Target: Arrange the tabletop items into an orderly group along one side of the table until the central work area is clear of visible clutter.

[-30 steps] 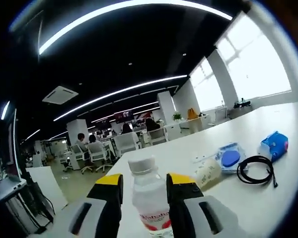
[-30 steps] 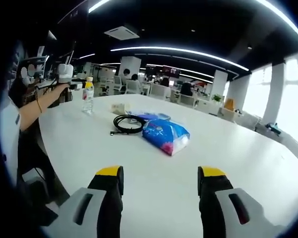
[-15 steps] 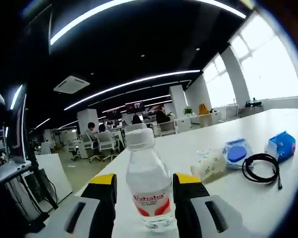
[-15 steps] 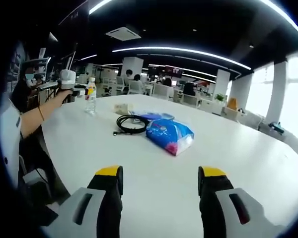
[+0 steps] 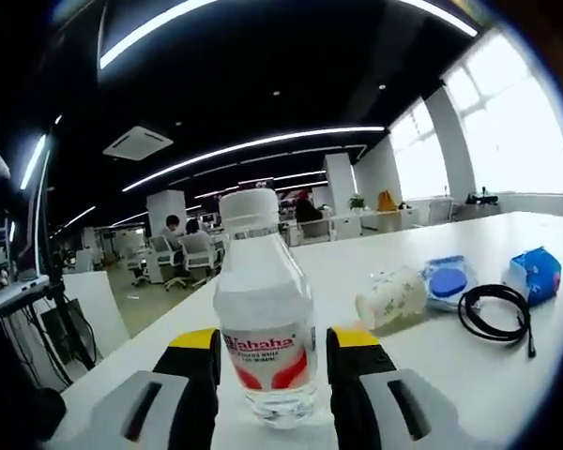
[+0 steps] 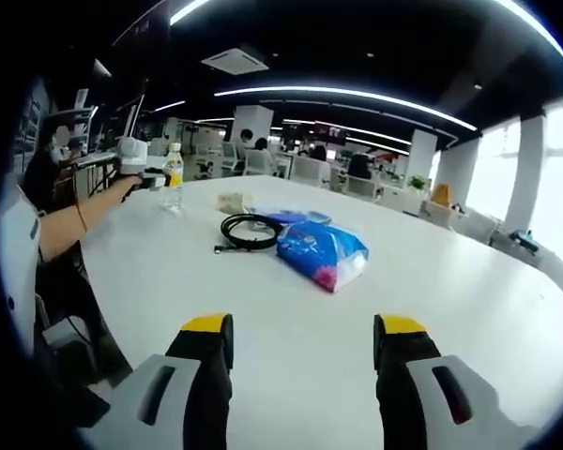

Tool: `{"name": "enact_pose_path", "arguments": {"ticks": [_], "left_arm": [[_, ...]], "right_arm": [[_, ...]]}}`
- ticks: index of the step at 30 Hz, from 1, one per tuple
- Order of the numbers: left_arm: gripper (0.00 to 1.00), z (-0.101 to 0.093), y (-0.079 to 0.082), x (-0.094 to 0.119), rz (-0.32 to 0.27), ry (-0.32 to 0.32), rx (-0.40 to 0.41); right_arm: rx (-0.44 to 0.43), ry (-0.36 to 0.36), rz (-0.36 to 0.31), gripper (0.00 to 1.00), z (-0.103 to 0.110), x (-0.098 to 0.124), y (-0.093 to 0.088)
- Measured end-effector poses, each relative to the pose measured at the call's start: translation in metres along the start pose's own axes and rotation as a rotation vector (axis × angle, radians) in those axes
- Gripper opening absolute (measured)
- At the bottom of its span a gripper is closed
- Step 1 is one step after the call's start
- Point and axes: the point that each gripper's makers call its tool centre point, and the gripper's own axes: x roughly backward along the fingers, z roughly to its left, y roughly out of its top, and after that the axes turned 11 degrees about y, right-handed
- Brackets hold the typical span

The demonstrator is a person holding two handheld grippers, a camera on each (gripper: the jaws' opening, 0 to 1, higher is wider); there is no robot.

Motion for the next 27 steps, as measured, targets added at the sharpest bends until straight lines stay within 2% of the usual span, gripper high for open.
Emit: {"name": "enact_pose_path", "arguments": {"ticks": [7, 11, 27], "left_arm": [[0.45, 0.001, -0.009, -0.013, 0.035, 0.025, 0.063], [0.41, -0.002, -0.012, -0.014, 0.049, 0.013, 0.097], [0.37, -0.002, -0.011, -0.015, 0.046, 0.0, 0.123]], "right_arm": [[-0.006, -0.005, 0.002, 0.58, -0.004, 0.0, -0.002], [-0.008, -0.011, 0.002, 0.58, -0.007, 0.0, -0.002], [0.001, -0.005, 0.017, 0.57, -0.005, -0.001, -0.003]]}}
